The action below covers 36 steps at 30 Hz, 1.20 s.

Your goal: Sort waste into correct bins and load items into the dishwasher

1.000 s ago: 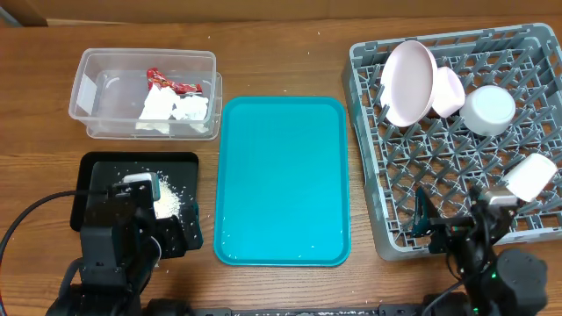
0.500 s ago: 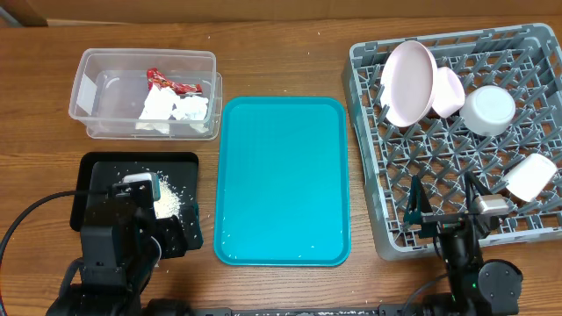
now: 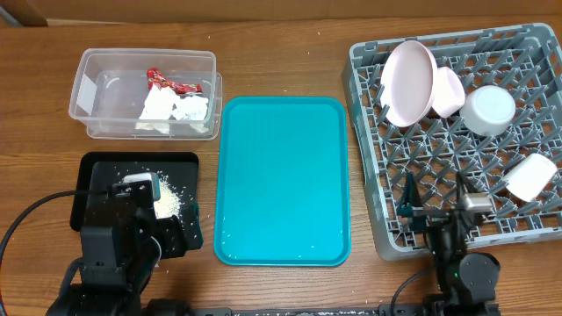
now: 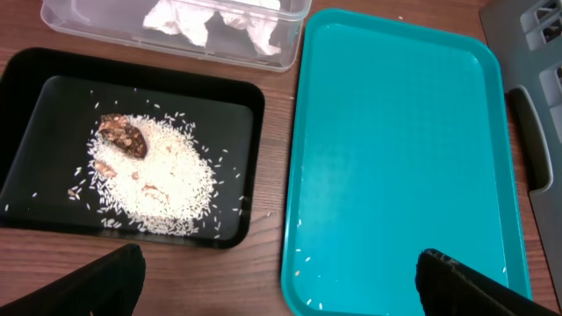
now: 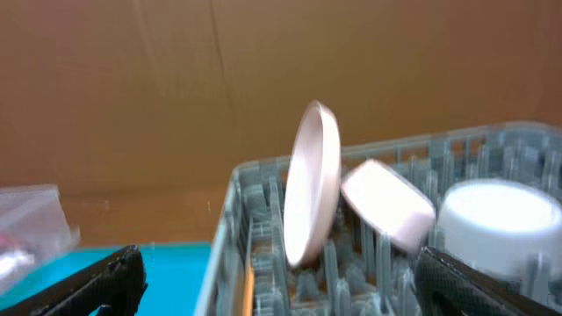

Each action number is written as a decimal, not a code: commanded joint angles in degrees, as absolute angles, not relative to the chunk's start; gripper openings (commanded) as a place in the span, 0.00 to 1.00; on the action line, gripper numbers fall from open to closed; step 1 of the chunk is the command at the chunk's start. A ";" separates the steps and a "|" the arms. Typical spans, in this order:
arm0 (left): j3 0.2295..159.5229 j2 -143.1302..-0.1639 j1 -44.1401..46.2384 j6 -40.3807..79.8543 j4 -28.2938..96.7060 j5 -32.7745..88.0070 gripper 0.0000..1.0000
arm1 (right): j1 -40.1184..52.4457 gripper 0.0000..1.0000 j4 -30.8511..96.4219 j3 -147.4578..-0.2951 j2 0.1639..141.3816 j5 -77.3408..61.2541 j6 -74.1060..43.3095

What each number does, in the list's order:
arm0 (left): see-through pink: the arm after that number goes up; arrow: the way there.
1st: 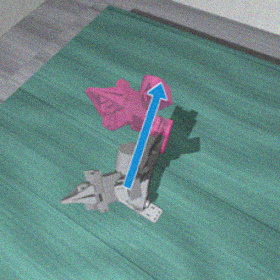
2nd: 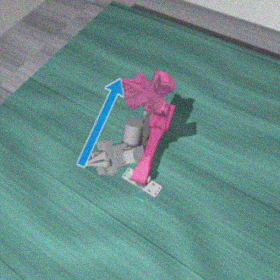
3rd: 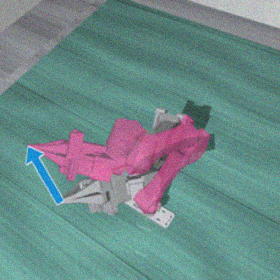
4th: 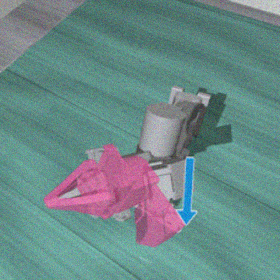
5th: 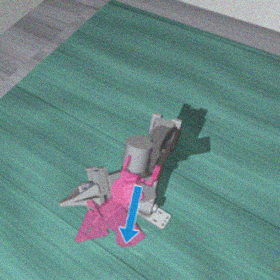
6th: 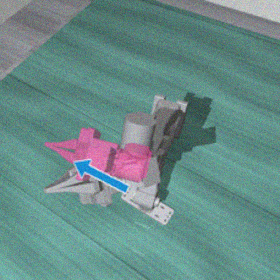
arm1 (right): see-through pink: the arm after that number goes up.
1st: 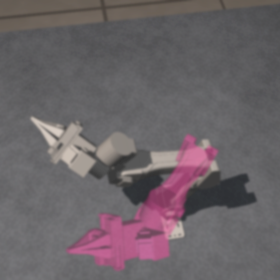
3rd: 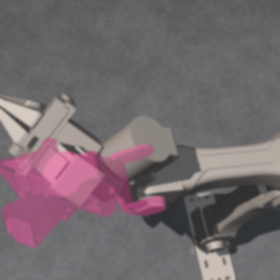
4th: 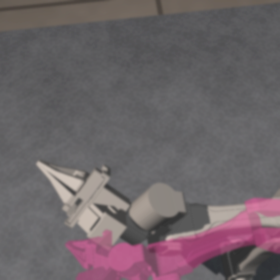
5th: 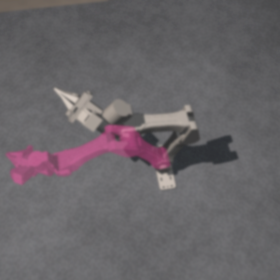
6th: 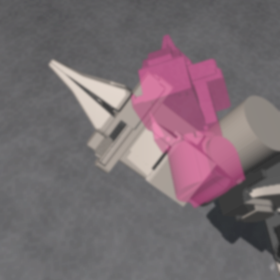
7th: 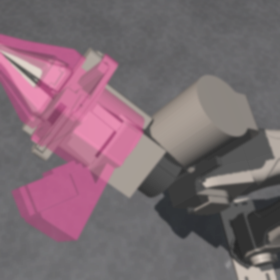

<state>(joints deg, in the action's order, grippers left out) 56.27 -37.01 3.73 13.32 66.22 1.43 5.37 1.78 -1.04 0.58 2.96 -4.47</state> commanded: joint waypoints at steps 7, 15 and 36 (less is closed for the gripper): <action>55.96 -36.73 3.79 13.74 66.13 1.06 1.00 | 5.74 1.00 4.62 -0.47 0.45 2.48 -4.51; 55.96 -36.73 3.79 13.74 66.11 1.06 1.00 | 5.74 1.00 4.62 -0.47 0.45 2.48 -4.51; 55.24 -35.24 3.77 13.15 66.11 0.51 1.00 | 5.74 1.00 4.62 -0.47 0.45 2.48 -4.51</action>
<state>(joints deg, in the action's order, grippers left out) 56.27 -36.95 3.73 13.32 66.22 1.43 5.37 4.99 -1.04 0.75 2.81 -4.47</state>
